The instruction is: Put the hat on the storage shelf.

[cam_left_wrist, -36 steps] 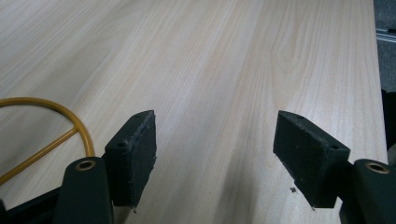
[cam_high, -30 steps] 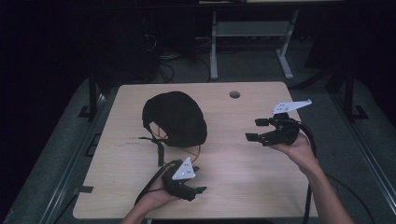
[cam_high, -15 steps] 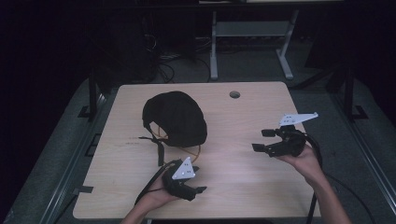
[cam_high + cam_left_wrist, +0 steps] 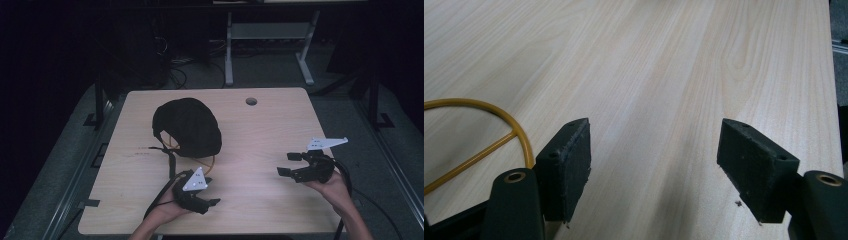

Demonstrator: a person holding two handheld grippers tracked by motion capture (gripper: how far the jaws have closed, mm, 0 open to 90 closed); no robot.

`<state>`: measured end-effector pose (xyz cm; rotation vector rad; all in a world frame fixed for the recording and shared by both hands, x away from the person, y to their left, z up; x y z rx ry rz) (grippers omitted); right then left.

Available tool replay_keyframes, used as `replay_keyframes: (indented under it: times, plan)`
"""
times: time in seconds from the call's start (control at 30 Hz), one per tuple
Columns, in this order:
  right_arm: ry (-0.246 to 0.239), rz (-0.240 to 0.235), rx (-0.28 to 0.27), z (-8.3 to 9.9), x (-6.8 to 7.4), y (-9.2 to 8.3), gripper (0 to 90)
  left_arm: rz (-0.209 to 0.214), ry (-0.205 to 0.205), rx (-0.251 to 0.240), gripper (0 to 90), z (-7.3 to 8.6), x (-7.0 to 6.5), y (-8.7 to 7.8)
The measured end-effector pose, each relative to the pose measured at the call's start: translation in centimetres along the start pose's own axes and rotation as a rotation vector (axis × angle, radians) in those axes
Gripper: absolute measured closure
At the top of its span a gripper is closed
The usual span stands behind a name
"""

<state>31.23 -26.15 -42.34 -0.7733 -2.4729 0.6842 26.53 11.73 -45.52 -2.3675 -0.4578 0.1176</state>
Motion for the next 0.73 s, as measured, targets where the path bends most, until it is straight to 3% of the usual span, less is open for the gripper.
replay_keyframes:
  times: [0.43, 0.67, 0.73]
  plan:
    - [0.017, 0.017, 0.020, 3.1, 0.6, -0.2, 19.2, -0.002, -0.008, -0.002, 29.5, 0.1, 0.1, -0.2]
    - [0.024, 0.050, 0.003, 5.3, 2.1, -0.5, 18.5, -0.003, -0.016, -0.009, 29.5, 0.2, 0.2, -0.2]
    - [0.027, 0.052, -0.026, 6.1, 2.8, -0.6, 18.6, -0.005, -0.006, -0.003, 29.5, 0.2, 0.1, -0.2]
Point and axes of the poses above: each handheld gripper's, and its own axes: y roughly forward along the jaws, z roughly out of its underside, x roughly to its left, the point moved 1 cm from there along y, roughly forward along the jaws, and after that the axes turned 1 degree about x, right-handed, at the moved point
